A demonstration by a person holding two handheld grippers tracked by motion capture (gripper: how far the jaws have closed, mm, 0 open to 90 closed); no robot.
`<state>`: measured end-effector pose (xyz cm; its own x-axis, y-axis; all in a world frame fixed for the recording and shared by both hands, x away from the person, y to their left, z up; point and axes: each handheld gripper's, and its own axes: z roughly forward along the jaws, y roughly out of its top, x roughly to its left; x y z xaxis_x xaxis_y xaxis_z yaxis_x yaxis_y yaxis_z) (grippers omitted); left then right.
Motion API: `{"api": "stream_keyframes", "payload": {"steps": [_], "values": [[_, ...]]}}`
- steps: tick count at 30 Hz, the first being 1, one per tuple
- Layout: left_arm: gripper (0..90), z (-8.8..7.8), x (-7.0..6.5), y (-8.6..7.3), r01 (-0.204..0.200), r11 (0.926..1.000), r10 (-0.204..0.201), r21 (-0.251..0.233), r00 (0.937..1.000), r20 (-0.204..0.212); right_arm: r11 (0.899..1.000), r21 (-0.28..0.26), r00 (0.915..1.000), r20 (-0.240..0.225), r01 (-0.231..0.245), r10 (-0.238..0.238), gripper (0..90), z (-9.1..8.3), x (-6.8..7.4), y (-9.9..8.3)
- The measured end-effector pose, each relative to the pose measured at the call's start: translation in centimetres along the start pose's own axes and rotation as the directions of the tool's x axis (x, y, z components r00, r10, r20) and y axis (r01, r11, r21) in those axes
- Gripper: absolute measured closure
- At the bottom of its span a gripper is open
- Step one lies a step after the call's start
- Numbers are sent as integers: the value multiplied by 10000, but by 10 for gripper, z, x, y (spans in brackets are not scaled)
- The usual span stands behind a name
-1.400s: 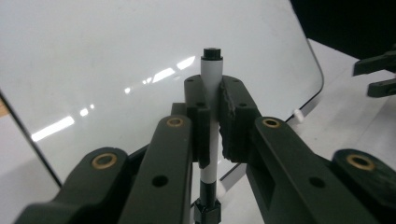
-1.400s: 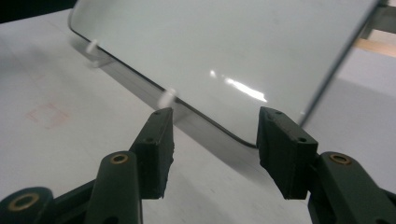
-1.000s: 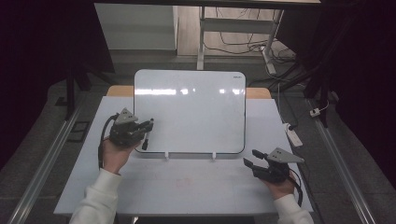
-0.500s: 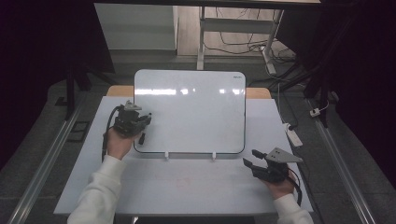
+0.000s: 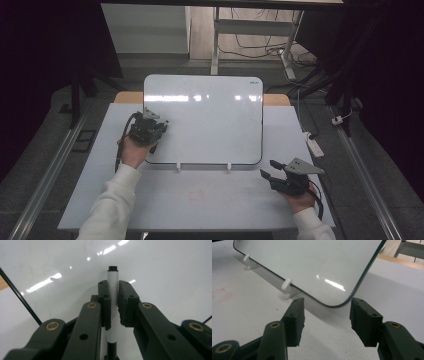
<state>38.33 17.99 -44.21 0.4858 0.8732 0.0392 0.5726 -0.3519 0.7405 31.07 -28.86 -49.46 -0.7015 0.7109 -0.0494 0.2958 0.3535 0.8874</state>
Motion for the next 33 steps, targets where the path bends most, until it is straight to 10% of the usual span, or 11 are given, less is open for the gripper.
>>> {"api": "stream_keyframes", "payload": {"steps": [16,33], "values": [[404,-32,-4,-15,-111,9952,145,-974,9993,342,10000,10,10000,-23,-20,20,450,0,-1,-1],[329,-73,-19,-67,-193,9867,469,-1617,9846,1685,9998,-123,9998,-134,134,-136,433,-6,-11,-3]]}}
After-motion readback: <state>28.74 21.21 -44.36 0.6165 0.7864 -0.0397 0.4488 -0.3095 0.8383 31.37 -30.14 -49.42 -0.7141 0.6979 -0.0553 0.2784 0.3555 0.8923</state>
